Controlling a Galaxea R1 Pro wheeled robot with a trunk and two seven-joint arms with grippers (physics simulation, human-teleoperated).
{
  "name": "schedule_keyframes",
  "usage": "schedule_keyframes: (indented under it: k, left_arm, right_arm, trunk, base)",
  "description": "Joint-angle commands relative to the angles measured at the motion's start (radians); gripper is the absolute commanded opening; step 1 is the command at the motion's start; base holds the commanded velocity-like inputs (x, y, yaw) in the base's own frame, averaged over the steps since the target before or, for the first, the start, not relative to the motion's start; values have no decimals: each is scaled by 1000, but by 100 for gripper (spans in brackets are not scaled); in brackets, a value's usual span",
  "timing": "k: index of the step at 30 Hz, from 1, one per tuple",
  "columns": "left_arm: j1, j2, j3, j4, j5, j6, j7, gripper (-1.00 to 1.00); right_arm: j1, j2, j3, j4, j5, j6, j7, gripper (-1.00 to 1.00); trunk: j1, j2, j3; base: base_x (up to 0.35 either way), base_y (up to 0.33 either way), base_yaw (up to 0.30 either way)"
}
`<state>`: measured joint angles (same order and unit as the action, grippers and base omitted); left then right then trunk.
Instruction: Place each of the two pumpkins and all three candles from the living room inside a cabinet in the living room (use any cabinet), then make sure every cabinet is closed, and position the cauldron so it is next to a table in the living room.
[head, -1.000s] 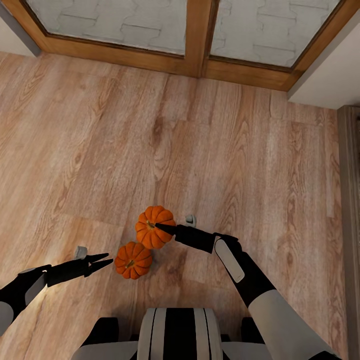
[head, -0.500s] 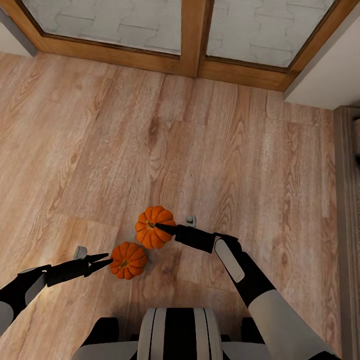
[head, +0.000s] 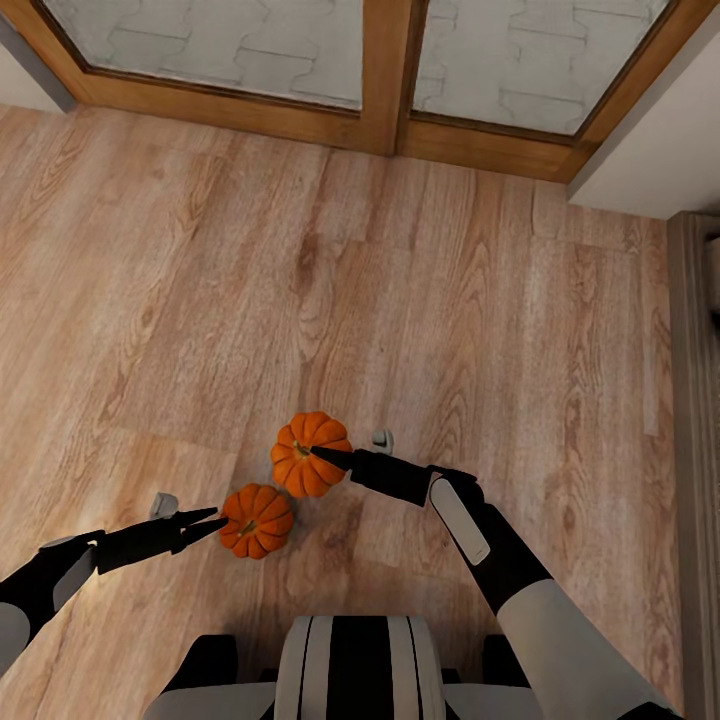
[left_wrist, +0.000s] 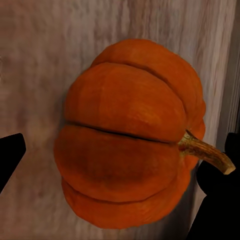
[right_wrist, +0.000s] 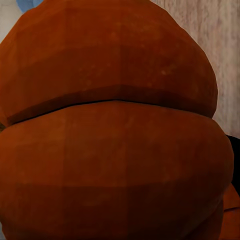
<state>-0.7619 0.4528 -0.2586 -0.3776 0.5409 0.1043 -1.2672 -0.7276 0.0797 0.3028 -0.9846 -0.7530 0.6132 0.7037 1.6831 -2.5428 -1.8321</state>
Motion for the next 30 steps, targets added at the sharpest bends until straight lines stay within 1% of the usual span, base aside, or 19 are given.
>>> schedule_keyframes:
  k: [1, 3, 6, 9, 13, 20, 24, 30]
  left_arm:
    - [5, 7, -13, 6, 4, 5, -8, 100]
    - [8, 18, -22, 17, -7, -6, -18, 100]
    - [14, 36, -24, 19, -5, -15, -18, 100]
    - [27, 53, -38, 19, -20, -2, -19, 100]
    - [31, 74, -58, 20, -42, 13, -20, 100]
    - [32, 75, -57, 16, -43, 18, -17, 100]
    - [32, 74, -57, 17, -44, 19, -15, 100]
    - [32, 73, -58, 13, -44, 21, -15, 100]
  right_arm:
    - [-6, -6, -6, 6, -1, 1, -7, -100]
    - [-6, -17, -7, 8, -1, -3, -14, -100]
    - [-7, -25, -8, 9, 0, -3, -15, -100]
    - [-7, -42, -12, 13, 6, -13, -20, -100]
    - [-7, -65, -14, 15, 9, -19, -23, -100]
    - [-7, -67, -14, 15, 9, -20, -23, -100]
    - [-7, -66, -14, 15, 9, -20, -23, -100]
    - [-7, -67, -14, 15, 9, -20, -23, -100]
  trunk:
    - [0, 0, 0]
    - [0, 0, 0]
    - [0, 0, 0]
    - [0, 0, 0]
    - [0, 0, 0]
    - [0, 0, 0]
    - [0, 0, 0]
    - [0, 0, 0]
  base:
    - [0, 0, 0]
    - [0, 0, 0]
    - [0, 0, 0]
    - [0, 0, 0]
    - [0, 0, 0]
    - [1, -1, 0]
    - [119, -132, 0]
    - [17, -42, 0]
